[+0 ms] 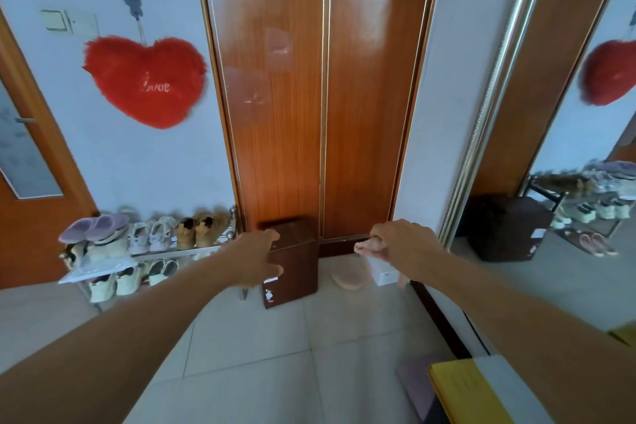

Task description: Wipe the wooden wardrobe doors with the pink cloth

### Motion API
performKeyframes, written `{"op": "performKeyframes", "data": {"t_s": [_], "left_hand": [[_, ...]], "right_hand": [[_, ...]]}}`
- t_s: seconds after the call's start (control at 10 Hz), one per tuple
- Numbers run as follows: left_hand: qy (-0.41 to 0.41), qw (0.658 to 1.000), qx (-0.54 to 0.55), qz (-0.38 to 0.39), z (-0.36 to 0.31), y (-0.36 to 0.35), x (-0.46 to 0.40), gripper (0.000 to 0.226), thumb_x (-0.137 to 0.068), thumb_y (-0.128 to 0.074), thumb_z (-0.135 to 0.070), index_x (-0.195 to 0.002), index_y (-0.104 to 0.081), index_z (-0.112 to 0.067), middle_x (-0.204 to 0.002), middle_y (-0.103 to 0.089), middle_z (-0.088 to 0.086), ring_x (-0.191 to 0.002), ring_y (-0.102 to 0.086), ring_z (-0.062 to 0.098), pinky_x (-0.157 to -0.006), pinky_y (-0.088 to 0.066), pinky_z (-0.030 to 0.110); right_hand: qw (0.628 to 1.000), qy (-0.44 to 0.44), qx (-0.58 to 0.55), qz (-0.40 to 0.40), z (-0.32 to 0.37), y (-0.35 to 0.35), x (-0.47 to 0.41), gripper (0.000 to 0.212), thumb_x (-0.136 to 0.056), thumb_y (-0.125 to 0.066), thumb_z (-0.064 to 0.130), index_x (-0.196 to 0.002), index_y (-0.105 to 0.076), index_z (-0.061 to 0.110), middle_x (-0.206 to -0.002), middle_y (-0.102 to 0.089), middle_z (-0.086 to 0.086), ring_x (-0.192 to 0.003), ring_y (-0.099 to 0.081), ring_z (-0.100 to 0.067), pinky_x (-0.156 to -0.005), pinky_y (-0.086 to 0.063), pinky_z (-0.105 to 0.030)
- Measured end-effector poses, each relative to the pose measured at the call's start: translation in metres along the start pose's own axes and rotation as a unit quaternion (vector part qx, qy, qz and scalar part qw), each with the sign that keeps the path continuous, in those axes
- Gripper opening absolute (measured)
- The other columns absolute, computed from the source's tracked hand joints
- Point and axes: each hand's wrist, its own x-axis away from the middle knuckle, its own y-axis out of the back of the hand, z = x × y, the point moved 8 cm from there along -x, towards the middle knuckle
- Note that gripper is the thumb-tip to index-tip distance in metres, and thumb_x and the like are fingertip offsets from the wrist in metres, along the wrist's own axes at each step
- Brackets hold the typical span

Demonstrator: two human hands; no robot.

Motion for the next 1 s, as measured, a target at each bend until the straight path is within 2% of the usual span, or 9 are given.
{"op": "performKeyframes", "data": {"t_s": [0.2,0.3,0.4,0.5,0.6,0.7,0.8,0.9,1.0], "left_hand": [[-0.04,0.999,-0.013,0.023,-0.033,-0.019,-0.008,0.069,-0.087,-0.057,-0.038,-0.144,-0.025,-0.015,-0.145,-0.038,0.005,-0.13,-0.04,0.021,-0.106,-0.034,0.038],[-0.063,0.996,-0.017,0.059,-0.049,-0.043,-0.01,0.069,-0.087,-0.056,-0.039,-0.143,-0.024,-0.016,-0.143,-0.041,0.006,-0.127,-0.042,0.023,-0.104,-0.036,0.04],[-0.092,0.992,-0.023,0.08,-0.073,-0.067,-0.012,0.063,-0.086,-0.057,-0.037,-0.139,-0.03,-0.016,-0.139,-0.045,0.007,-0.124,-0.044,0.025,-0.101,-0.039,0.041],[-0.128,0.987,-0.016,0.092,-0.101,-0.089,-0.012,0.064,-0.085,-0.058,-0.037,-0.14,-0.031,-0.019,-0.139,-0.045,0.007,-0.123,-0.045,0.026,-0.101,-0.039,0.037],[-0.169,0.978,-0.023,0.12,-0.132,-0.115,-0.004,0.066,-0.088,-0.056,-0.035,-0.144,-0.026,-0.016,-0.145,-0.037,0.009,-0.129,-0.039,0.026,-0.1,-0.034,0.03],[-0.196,0.968,-0.021,0.153,-0.158,-0.141,0.003,0.069,-0.089,-0.054,-0.036,-0.145,-0.022,-0.014,-0.149,-0.032,0.01,-0.131,-0.037,0.024,-0.104,-0.034,0.031],[-0.219,0.957,-0.042,0.184,-0.182,-0.165,0.014,0.066,-0.091,-0.051,-0.035,-0.145,-0.02,-0.013,-0.148,-0.031,0.01,-0.131,-0.036,0.024,-0.103,-0.032,0.031],[-0.239,0.952,-0.067,0.181,-0.199,-0.175,0.023,0.067,-0.091,-0.05,-0.037,-0.146,-0.018,-0.015,-0.15,-0.028,0.009,-0.134,-0.03,0.026,-0.107,-0.03,0.036],[-0.249,0.947,-0.091,0.182,-0.205,-0.177,0.028,0.067,-0.09,-0.05,-0.039,-0.145,-0.019,-0.017,-0.15,-0.028,0.007,-0.134,-0.031,0.026,-0.108,-0.028,0.042]], "right_hand": [[0.996,-0.041,-0.013,-0.075,-0.033,-0.008,0.046,0.041,-0.092,-0.047,0.057,-0.071,-0.045,0.022,-0.064,-0.047,0.009,-0.065,-0.052,-0.01,-0.072,-0.041,-0.025],[0.995,-0.075,0.042,-0.053,-0.052,-0.03,0.066,0.035,-0.087,-0.055,0.05,-0.074,-0.054,0.018,-0.066,-0.051,0.006,-0.075,-0.063,-0.018,-0.07,-0.049,-0.028],[0.992,-0.112,0.052,-0.009,-0.077,-0.061,0.091,0.024,-0.082,-0.065,0.035,-0.072,-0.05,0.02,-0.071,-0.05,0.004,-0.077,-0.06,-0.02,-0.072,-0.055,-0.035],[0.99,-0.129,0.036,0.041,-0.096,-0.086,0.126,0.015,-0.077,-0.062,0.022,-0.065,-0.053,0.018,-0.068,-0.052,0.004,-0.069,-0.057,-0.016,-0.066,-0.053,-0.034],[0.983,-0.172,0.03,0.06,-0.112,-0.1,0.171,0.014,-0.072,-0.069,0.025,-0.08,-0.068,0.014,-0.078,-0.06,0.002,-0.066,-0.054,-0.012,-0.049,-0.035,-0.023],[0.974,-0.213,0.028,0.071,-0.126,-0.111,0.209,0.013,-0.073,-0.071,0.028,-0.077,-0.065,0.017,-0.07,-0.054,0.005,-0.068,-0.057,-0.016,-0.049,-0.037,-0.022],[0.958,-0.25,0.036,0.135,-0.142,-0.133,0.245,0.012,-0.07,-0.067,0.018,-0.068,-0.055,0.019,-0.065,-0.05,0.006,-0.071,-0.06,-0.019,-0.055,-0.042,-0.023],[0.947,-0.264,0.015,0.182,-0.156,-0.159,0.273,0.037,-0.074,-0.074,0.036,-0.099,-0.051,0.022,-0.085,-0.051,0.007,-0.097,-0.061,-0.02,-0.068,-0.042,-0.027],[0.938,-0.275,-0.058,0.205,-0.159,-0.178,0.279,0.083,-0.078,-0.069,0.052,-0.144,-0.028,0.021,-0.126,-0.051,0.0,-0.119,-0.051,-0.023,-0.09,-0.046,-0.034]]}}
